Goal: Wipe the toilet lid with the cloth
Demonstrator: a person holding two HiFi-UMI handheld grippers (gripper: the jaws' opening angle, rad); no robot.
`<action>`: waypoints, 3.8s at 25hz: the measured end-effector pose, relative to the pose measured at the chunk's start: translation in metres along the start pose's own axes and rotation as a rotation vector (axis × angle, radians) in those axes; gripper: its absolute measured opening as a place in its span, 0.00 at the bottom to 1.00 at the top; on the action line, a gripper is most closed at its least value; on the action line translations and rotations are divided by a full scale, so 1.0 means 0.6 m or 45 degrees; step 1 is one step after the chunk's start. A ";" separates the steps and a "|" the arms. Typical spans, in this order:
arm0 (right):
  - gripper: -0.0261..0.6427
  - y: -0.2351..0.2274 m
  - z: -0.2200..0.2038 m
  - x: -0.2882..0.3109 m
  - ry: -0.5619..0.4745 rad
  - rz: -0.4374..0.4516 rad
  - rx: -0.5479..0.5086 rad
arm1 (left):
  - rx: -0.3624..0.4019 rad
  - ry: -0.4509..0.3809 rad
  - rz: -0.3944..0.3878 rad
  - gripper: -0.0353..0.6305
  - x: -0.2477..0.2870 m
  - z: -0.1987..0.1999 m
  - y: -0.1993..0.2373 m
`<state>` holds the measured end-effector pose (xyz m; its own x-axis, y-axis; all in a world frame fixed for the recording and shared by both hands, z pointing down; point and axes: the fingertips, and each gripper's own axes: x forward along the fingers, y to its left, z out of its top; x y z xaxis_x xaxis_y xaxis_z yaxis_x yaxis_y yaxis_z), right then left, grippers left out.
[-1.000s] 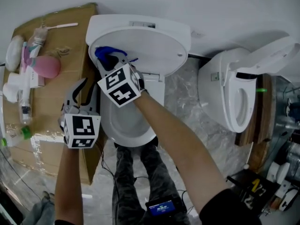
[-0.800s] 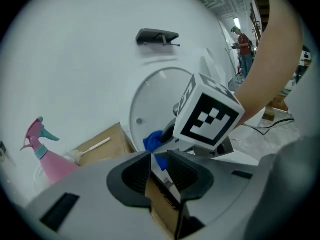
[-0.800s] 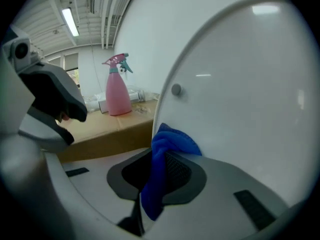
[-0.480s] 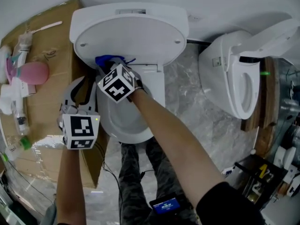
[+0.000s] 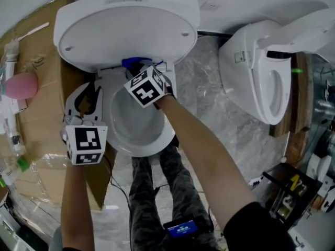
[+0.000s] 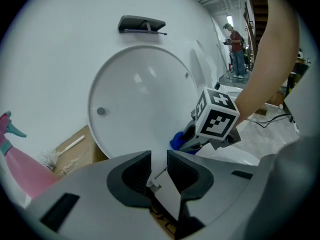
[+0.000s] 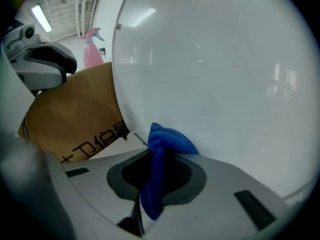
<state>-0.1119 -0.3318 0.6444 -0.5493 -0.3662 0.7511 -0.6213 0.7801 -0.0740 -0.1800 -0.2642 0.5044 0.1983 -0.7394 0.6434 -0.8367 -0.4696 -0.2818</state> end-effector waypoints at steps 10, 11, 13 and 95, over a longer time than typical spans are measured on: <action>0.12 -0.104 -0.054 -0.087 0.041 -0.118 0.047 | 0.081 0.078 -0.039 0.20 0.035 -0.019 -0.030; 0.12 -0.112 -0.055 -0.099 0.038 -0.128 0.043 | 0.092 0.086 -0.045 0.20 0.036 -0.021 -0.034; 0.12 -0.126 -0.054 -0.122 0.026 -0.148 0.039 | 0.112 0.093 -0.051 0.20 0.035 -0.020 -0.039; 0.12 0.011 0.202 -0.195 -0.306 -0.088 -0.220 | 0.020 -0.103 0.051 0.20 -0.068 0.079 -0.007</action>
<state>-0.1193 -0.3455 0.4767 -0.6384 -0.5149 0.5721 -0.5687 0.8164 0.1001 -0.1605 -0.2550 0.4451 0.2061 -0.7941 0.5717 -0.8368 -0.4459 -0.3177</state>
